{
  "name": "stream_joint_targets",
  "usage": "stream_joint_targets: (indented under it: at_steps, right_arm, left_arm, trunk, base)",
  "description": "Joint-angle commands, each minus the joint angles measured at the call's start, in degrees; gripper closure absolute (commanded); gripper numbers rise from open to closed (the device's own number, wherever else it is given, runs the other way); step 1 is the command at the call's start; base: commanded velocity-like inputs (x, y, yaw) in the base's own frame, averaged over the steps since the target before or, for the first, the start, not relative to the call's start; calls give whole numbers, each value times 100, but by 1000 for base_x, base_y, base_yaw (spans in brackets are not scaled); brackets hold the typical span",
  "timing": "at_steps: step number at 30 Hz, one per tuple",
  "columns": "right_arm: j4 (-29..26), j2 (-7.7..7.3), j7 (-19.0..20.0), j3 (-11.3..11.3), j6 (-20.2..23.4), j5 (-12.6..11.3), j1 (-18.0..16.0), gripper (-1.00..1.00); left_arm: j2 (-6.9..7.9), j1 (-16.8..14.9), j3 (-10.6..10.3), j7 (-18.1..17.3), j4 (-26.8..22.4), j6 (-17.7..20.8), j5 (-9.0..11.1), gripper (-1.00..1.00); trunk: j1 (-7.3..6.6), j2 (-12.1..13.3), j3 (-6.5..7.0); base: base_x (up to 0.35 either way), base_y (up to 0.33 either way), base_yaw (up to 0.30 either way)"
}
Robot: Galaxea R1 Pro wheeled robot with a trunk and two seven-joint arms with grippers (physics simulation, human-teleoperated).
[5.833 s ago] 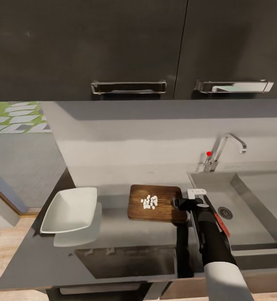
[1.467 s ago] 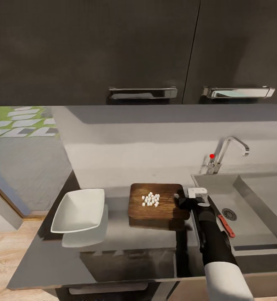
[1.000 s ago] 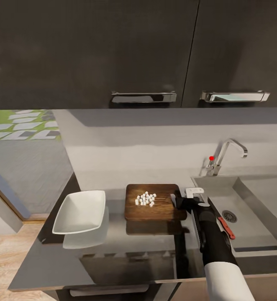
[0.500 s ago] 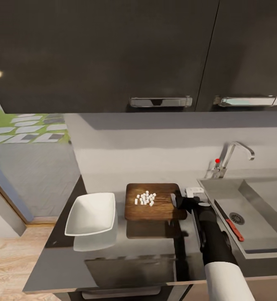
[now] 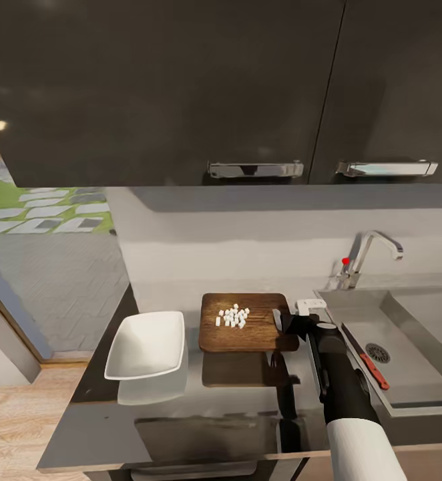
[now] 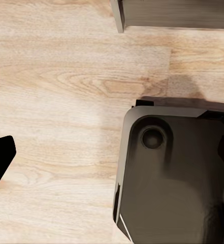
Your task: In the kitchen, take the Vidalia onion out of the sink, dice it on the chopping board with the paring knife, put the diced onion into the bowl on the countertop, then place both the paring knife and the chopping board into the sink.
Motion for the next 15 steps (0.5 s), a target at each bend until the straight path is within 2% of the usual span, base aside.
stream_joint_targets:
  at_steps: [1, 8, 15]
  right_arm:
    - [-46, 7, 57, -13, 36, 55, -5, 100]
    - [-107, 7, 61, -7, 59, 55, -5, 100]
    - [-108, 7, 60, -6, 133, 55, -3, 100]
  left_arm:
    - [9, 0, -48, 48, -8, -12, 60, -100]
    - [9, 2, -48, 48, -1, -13, 60, -100]
    - [7, 0, -48, 48, 0, -13, 60, -100]
  trunk:
    - [4, -11, -2]
    - [4, -11, 63]
    - [4, -11, 129]
  base:
    - [0, 0, 0]
    - [0, 16, 0]
    - [0, 219, 0]
